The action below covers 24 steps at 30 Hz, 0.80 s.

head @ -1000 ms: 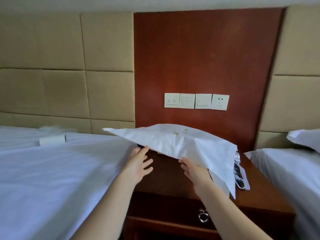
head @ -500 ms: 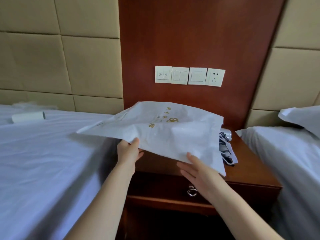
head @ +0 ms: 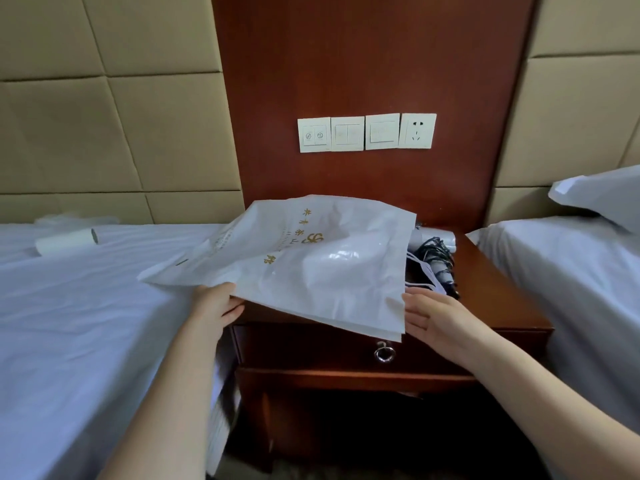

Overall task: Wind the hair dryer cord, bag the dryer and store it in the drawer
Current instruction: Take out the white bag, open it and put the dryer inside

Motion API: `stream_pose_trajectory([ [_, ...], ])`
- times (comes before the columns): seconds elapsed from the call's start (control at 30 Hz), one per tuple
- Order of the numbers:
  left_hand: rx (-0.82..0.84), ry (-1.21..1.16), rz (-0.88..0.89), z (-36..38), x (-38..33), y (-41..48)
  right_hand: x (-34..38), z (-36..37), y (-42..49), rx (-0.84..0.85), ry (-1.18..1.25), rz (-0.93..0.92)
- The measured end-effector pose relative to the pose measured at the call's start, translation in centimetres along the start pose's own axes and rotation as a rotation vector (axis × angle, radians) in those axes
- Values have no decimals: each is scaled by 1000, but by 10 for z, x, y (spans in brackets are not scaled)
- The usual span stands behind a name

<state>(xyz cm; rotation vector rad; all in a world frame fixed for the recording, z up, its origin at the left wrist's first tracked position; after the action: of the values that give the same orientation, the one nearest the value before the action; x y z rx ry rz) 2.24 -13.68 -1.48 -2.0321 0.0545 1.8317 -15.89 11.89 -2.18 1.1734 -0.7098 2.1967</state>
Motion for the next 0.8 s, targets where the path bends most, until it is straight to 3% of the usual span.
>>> stream_pose_trajectory([
  [0.07, -104, 59, 49, -2, -1, 5, -1, 3, 5, 21, 18, -3],
  [0.13, -129, 360, 143, 1, -3, 1, -2, 10, 8, 30, 5, -21],
  [0.2, -57, 667, 225, 11, -2, -11, -3, 18, 9, 55, -49, -65],
  [0.37, 186, 1073, 300, 25, 10, -22, -4, 27, 13, -47, -212, -302],
  [0.5, 121, 1383, 425, 31, 8, -32, -2, 34, 11, -71, -348, -403],
  [0.73, 286, 1025, 819, 59, -9, -65, -7, 52, 7, 151, -613, -613],
  [0.8, 430, 846, 887, 67, -12, -73, -12, 59, 5, 215, -753, -677],
])
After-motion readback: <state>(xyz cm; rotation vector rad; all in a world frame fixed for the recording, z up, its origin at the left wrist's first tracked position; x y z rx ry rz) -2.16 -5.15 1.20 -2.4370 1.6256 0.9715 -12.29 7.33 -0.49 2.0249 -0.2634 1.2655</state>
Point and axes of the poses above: each hand's wrist, its own y-axis towards the middle knuckle, its own z-axis out of the palm, x = y × z, the point moved 1 cm from there along y, towards the middle knuckle, and after that the axes turned 11 degrees about y, right-handed, at the moved point
